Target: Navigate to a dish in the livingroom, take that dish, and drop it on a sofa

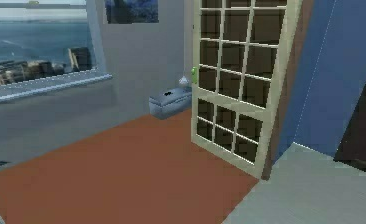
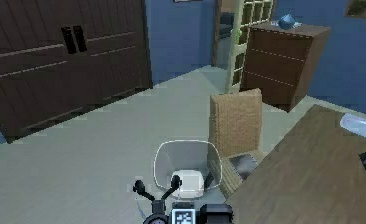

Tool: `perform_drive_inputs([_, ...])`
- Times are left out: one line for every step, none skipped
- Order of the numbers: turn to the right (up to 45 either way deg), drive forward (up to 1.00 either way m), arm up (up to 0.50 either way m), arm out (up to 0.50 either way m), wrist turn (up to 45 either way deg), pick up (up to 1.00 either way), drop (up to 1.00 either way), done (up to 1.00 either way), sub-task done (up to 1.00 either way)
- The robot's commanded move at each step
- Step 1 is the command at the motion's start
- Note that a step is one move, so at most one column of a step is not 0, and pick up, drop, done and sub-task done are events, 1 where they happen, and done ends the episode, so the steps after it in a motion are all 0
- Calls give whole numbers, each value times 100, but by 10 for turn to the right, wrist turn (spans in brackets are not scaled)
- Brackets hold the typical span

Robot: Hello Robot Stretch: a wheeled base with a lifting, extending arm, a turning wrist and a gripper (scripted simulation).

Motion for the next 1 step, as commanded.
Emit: perform_drive_inputs([-60, 0, 0, 0, 0, 0, 0, 0, 0])
